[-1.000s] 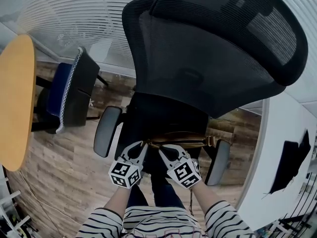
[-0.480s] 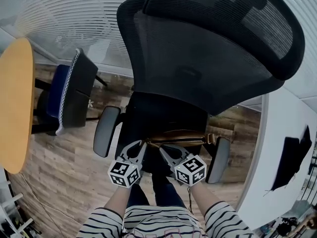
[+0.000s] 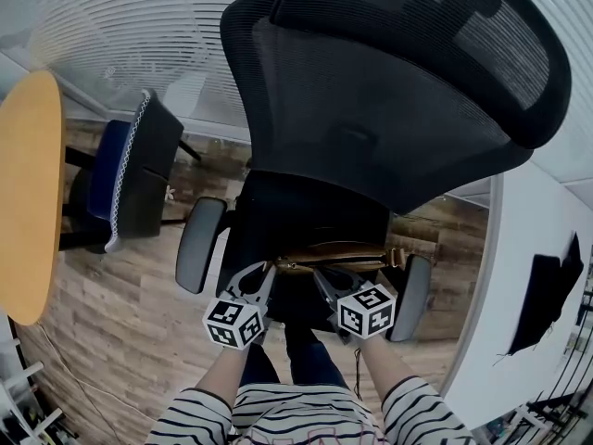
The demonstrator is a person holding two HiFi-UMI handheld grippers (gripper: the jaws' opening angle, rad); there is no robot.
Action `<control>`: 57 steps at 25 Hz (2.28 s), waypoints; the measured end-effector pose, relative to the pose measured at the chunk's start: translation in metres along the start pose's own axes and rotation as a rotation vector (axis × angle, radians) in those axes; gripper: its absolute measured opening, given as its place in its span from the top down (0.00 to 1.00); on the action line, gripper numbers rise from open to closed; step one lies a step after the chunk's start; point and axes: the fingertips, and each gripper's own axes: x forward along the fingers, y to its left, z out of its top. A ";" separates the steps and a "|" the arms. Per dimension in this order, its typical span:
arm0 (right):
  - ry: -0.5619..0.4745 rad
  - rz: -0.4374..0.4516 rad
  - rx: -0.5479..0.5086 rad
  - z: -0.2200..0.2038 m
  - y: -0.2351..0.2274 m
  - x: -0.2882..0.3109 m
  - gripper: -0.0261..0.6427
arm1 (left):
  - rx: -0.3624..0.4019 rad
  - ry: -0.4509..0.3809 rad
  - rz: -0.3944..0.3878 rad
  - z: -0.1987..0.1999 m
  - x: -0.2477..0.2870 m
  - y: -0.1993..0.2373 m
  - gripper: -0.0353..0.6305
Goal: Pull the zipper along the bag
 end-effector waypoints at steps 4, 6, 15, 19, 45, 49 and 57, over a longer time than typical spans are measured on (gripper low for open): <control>0.027 -0.035 -0.044 -0.003 -0.003 0.002 0.91 | 0.030 0.008 0.000 0.000 0.000 -0.001 0.88; 0.039 -0.063 -0.058 -0.004 -0.006 0.003 0.91 | 0.038 0.012 0.005 0.000 0.000 -0.001 0.88; 0.059 -0.170 -0.101 -0.005 -0.021 0.001 0.91 | 0.052 0.019 0.009 0.000 0.000 -0.002 0.88; 0.062 -0.225 -0.110 -0.004 -0.030 -0.003 0.91 | 0.050 0.023 0.006 0.000 0.000 -0.001 0.88; 0.065 -0.437 -0.129 -0.003 -0.093 -0.073 0.91 | 0.069 0.029 0.013 0.001 0.001 -0.001 0.88; 0.060 -0.462 -0.127 -0.002 -0.099 -0.084 0.91 | 0.068 0.029 0.017 0.001 0.000 -0.001 0.88; 0.056 -0.502 -0.131 0.003 -0.108 -0.100 0.91 | 0.066 0.032 0.023 0.001 0.000 -0.001 0.88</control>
